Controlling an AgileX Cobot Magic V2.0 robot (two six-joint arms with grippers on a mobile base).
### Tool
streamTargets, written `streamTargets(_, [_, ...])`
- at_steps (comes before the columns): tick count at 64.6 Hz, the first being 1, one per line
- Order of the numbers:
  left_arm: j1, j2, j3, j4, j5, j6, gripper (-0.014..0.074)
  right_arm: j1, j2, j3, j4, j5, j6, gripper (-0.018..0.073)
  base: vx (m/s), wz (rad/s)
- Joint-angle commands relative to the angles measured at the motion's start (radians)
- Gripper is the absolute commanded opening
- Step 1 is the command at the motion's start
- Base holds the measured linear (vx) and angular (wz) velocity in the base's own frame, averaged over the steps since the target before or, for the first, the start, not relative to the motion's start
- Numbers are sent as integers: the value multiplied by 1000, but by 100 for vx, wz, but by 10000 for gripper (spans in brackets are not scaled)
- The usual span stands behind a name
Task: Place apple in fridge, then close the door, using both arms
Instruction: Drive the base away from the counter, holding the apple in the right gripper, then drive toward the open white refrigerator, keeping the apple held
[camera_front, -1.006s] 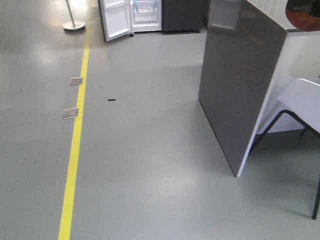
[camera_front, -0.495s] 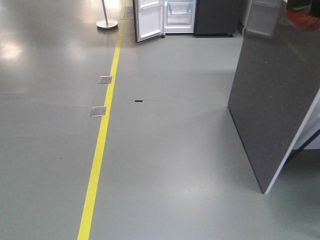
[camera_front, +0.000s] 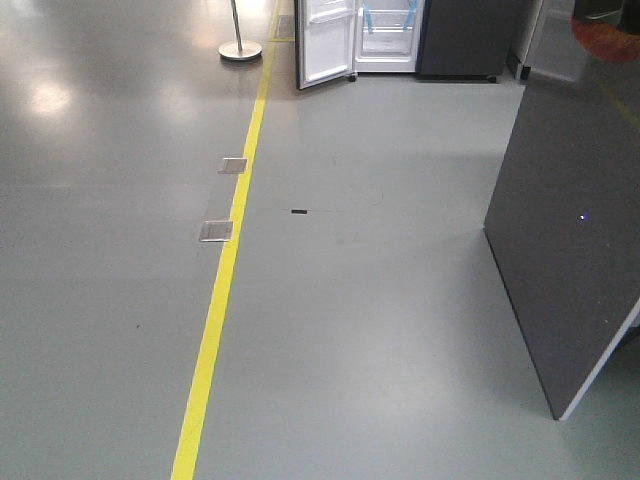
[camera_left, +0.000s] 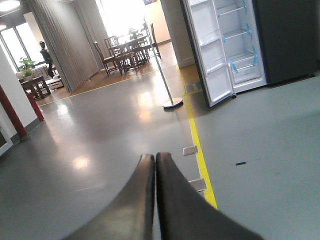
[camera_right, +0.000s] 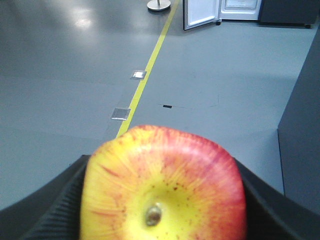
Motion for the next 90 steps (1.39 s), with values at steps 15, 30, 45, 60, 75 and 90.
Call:
streamTargets(15, [-3,-5,-16,-4,-73,-4,-6,-5,-26,-28,15,-74,-6,36,17,4])
streamTargets(30, [-3,-5,-16,-4,-73,-4,-6,-5,-26,-28,15,-74,-6,36,18,1])
streamTargets(45, [-3,-5,-16,-4,-73,-4,-6,-5,-26,-28,15,-74,-6,36,19,-1])
streamTargets(60, [-3,-5,-16,-4,-73,-4,-6,-5,-25,-28,15,-74,-6,36,19,0])
streamTargets(75, [-3,-5,-16,-4,-73,-4,-6,-5,-25,-28,15,-74,-6,36,20,0])
streamTargets(90, [-3,-5,-16,-4,-73,-4,-6,-5,-25,-28,15,-74,-6,36,21,1])
